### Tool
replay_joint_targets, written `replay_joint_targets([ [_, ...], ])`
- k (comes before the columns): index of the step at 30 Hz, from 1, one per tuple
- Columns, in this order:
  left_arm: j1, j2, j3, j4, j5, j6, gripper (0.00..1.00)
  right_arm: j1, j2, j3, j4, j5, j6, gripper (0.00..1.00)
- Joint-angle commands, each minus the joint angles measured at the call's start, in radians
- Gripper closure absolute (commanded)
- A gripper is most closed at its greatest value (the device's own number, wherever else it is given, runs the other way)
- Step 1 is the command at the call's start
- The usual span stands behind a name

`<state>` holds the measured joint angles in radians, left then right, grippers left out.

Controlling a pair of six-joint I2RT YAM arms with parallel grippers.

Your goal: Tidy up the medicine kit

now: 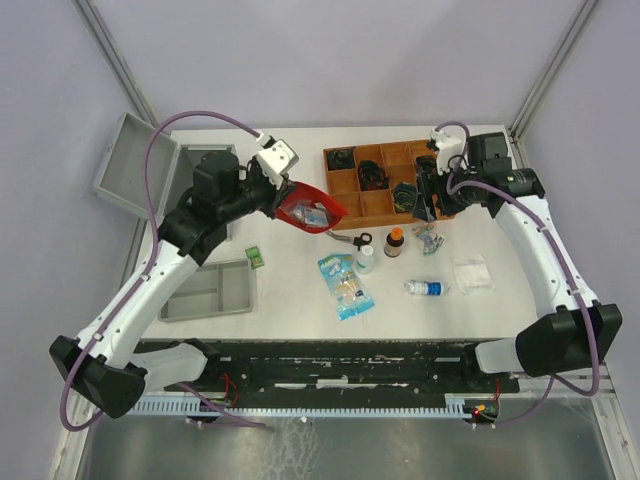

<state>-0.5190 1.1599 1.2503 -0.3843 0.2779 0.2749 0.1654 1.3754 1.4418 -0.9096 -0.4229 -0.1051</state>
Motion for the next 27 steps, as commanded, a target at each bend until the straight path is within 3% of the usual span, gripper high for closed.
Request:
replay_joint_targets([
  [1, 0.013, -0.02, -0.011, 0.076, -0.032, -0.089, 0.97, -0.068, 0.021, -0.104, -0.015, 0.223, -0.072, 0.25],
  [11, 0.029, -0.009, -0.053, 0.118, -0.05, -0.096, 0.97, -0.167, 0.147, -0.269, -0.108, 0.479, -0.332, 0.31],
  [18, 0.03, -0.006, -0.08, 0.149, -0.045, -0.094, 0.97, -0.167, 0.246, -0.332, -0.089, 0.51, -0.366, 0.36],
  [27, 0.03, -0.016, -0.082, 0.153, -0.068, -0.08, 0.97, -0.166, 0.347, -0.35, -0.031, 0.483, -0.36, 0.51],
])
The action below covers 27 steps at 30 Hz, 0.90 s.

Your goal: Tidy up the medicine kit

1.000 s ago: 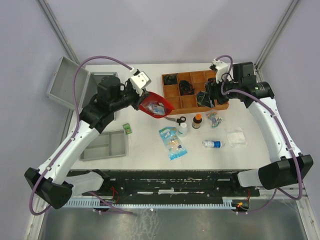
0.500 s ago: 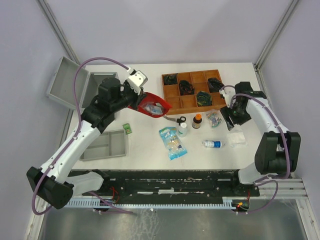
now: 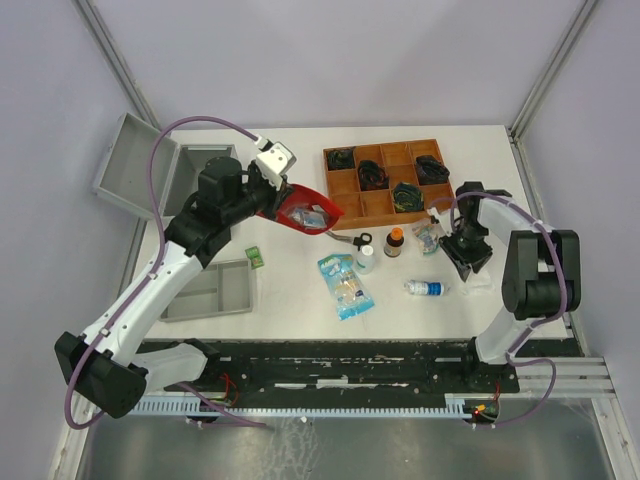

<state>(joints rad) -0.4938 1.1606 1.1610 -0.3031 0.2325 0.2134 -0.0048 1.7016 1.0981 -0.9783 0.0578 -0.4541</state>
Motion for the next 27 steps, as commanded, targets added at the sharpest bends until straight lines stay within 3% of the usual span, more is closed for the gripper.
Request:
replay_joint_targets([
  [1, 0.006, -0.014, 0.01, 0.069, -0.024, -0.017, 0.97, 0.003, 0.027, -0.012, 0.04, -0.004, -0.012, 0.52],
  [13, 0.005, -0.003, 0.025, 0.07, -0.019, -0.01, 0.97, 0.004, -0.049, 0.001, 0.009, -0.031, -0.023, 0.82],
  [20, 0.005, -0.014, 0.001, 0.081, -0.018, 0.005, 0.97, 0.007, -0.128, 0.092, -0.059, -0.149, -0.008, 0.97],
  [27, 0.006, -0.024, -0.025, 0.119, -0.009, -0.015, 0.97, 0.042, -0.144, 0.144, -0.077, -0.238, 0.024, 0.99],
])
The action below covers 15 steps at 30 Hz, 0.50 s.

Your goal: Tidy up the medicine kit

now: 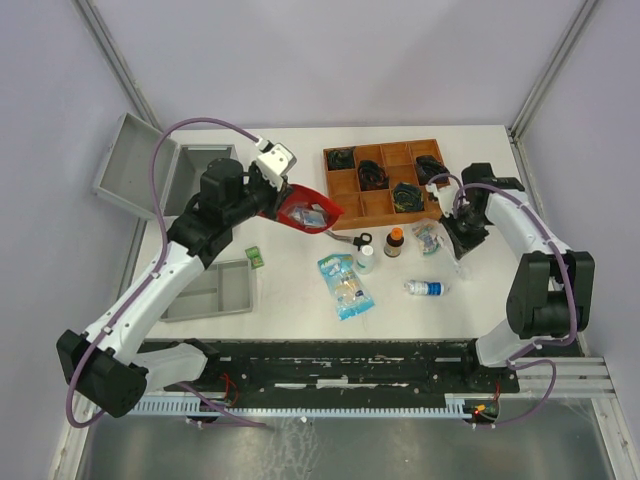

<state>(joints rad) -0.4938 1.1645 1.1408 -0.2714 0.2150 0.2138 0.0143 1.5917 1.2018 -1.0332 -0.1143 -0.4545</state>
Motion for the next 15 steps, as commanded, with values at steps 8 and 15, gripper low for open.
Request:
replay_joint_targets([
  [8, 0.005, -0.035, -0.029, 0.102, 0.018, -0.017, 0.97, 0.063, -0.007, 0.027, 0.033, -0.021, 0.053, 0.99],
  [15, 0.006, -0.035, -0.059, 0.13, 0.016, -0.031, 0.97, 0.096, -0.033, 0.016, 0.044, -0.058, 0.066, 0.99],
])
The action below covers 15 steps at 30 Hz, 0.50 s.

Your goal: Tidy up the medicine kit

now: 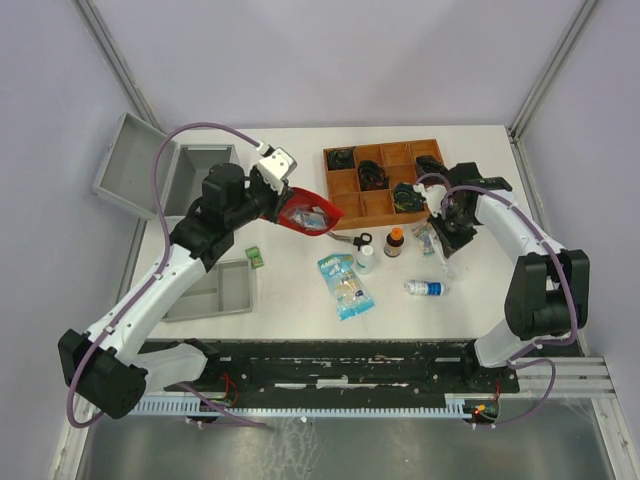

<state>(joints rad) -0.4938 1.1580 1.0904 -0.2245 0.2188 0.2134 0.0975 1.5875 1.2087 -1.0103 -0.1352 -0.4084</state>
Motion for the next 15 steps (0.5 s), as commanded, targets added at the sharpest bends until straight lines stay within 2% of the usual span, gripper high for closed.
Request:
replay_joint_targets([
  [1, 0.004, -0.027, -0.011, 0.086, 0.011, -0.035, 0.97, 0.014, -0.035, 0.014, 0.015, -0.048, 0.022, 0.99],
  [7, 0.005, -0.029, -0.033, 0.113, 0.002, -0.058, 0.97, 0.021, -0.066, 0.06, -0.05, -0.102, 0.016, 0.99],
  [15, 0.005, -0.031, -0.038, 0.123, 0.0, -0.056, 0.97, 0.054, -0.101, 0.055, -0.06, -0.063, 0.008, 0.99],
])
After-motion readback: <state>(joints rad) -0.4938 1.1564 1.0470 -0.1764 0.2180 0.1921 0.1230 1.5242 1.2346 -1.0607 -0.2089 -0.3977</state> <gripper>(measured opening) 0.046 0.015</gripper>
